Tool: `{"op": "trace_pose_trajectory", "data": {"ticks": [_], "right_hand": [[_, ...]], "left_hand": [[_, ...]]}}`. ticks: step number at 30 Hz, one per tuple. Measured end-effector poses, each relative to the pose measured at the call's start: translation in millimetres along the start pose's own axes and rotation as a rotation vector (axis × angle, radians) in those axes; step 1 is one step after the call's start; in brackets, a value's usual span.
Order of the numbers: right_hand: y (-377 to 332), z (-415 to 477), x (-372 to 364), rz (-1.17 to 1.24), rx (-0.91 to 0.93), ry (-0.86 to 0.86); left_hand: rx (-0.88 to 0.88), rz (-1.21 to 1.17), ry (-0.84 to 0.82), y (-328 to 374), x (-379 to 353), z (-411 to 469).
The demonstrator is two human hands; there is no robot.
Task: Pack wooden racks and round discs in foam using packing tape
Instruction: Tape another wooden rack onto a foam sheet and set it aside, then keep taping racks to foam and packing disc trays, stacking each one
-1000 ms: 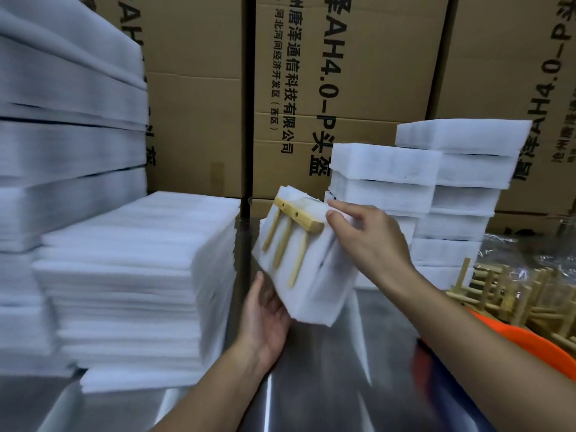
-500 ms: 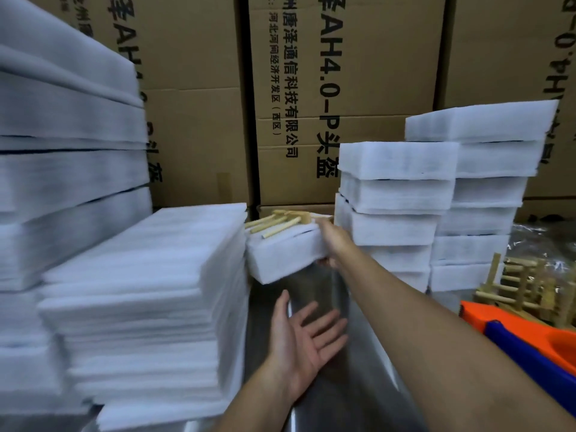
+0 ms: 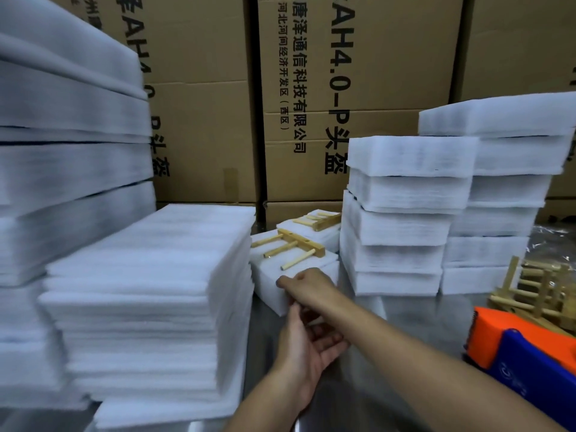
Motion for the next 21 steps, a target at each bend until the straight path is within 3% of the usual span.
{"op": "trace_pose_trajectory", "data": {"ticks": [5, 9, 13, 17, 21], "right_hand": [[4, 25, -29, -0.071, 0.094, -0.288], [21, 49, -26, -0.158, -0.024, -0.257], [13, 44, -24, -0.064, 0.051, -0.224], [-20, 20, 6, 0.124, 0.107, 0.005], [-59, -16, 80, -0.131, 0.644, 0.622]], "left_hand": [[0.013, -0.160, 0.024, 5, 4, 2], [0.041, -0.097, -0.025, 4, 5, 2], [0.064, -0.027, -0.030, 0, 3, 0], [0.054, 0.065, -0.021, -2, 3, 0], [0.009, 0.131, -0.033, -2, 3, -2]]}}
Point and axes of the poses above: each hand's wrist, its own z-axis towards the middle knuckle, its own x-axis out of the back of the hand, y = z × x, the point moved 2 cm from there along z, towards the middle knuckle, and after that the axes turned 8 degrees about y, right-handed, at the moved point
